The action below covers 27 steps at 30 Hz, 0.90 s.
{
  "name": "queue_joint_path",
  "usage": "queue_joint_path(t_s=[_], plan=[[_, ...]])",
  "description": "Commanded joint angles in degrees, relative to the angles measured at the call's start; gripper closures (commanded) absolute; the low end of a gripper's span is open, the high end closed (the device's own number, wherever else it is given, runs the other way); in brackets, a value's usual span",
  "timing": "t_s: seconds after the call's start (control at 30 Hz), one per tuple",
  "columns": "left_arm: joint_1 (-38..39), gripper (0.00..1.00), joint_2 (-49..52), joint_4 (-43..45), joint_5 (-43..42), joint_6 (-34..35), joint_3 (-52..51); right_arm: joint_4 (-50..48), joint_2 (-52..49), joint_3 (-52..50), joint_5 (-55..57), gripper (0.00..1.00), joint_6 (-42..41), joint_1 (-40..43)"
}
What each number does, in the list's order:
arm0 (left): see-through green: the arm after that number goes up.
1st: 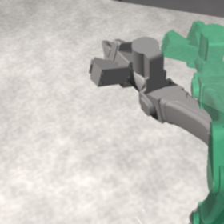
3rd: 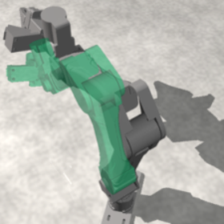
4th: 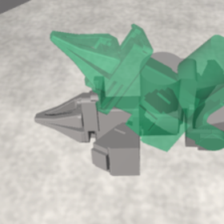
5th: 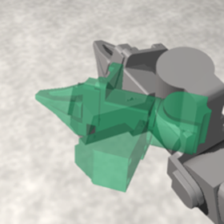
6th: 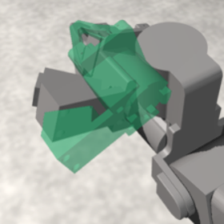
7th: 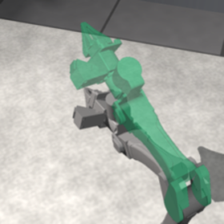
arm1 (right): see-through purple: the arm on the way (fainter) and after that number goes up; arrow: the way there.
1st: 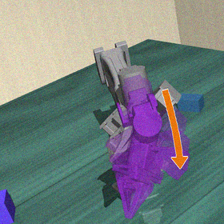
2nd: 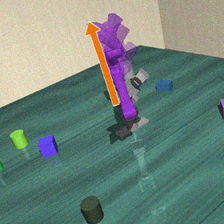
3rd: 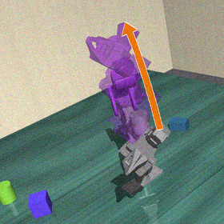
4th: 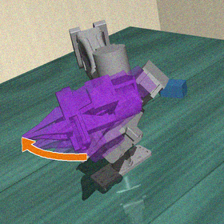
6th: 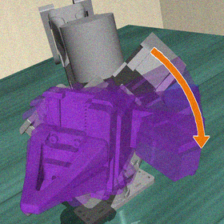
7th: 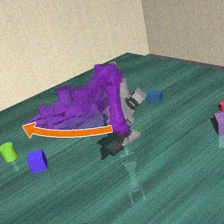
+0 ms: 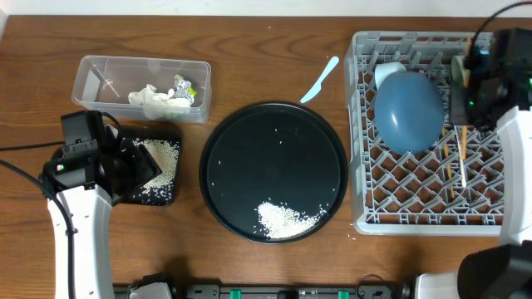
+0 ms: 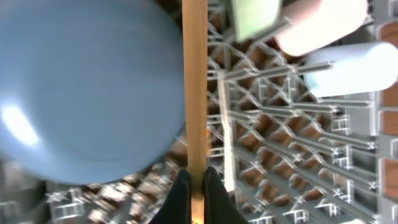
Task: Sort waste into correct bins and load items into the dishwasher rack
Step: 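Carry the second chopstick with right gripper into the rack, release, then reach left gripper over the round tray to the white plastic utensil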
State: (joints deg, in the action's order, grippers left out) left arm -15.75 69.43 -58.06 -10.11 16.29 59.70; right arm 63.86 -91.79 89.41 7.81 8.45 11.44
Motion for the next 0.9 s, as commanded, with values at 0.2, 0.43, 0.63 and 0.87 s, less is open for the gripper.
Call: queue_joint_path(t_s=[0.2, 0.43, 0.63, 0.87], plan=[[-0.3, 0.30, 0.2, -0.2, 0.1, 0.1, 0.4, -10.1, -1.0, -11.6, 4.0, 0.99, 14.8, 4.2], [-0.3, 0.30, 0.2, -0.2, 0.1, 0.1, 0.4, -16.0, -1.0, -16.1, 4.0, 0.99, 14.5, 6.2], [-0.3, 0.30, 0.2, -0.2, 0.1, 0.1, 0.4, -18.6, -1.1, -19.3, 3.3, 0.99, 13.9, 6.4], [-0.3, 0.30, 0.2, -0.2, 0.1, 0.1, 0.4, -19.5, -1.1, -19.8, 2.2, 0.73, 10.6, 6.4]])
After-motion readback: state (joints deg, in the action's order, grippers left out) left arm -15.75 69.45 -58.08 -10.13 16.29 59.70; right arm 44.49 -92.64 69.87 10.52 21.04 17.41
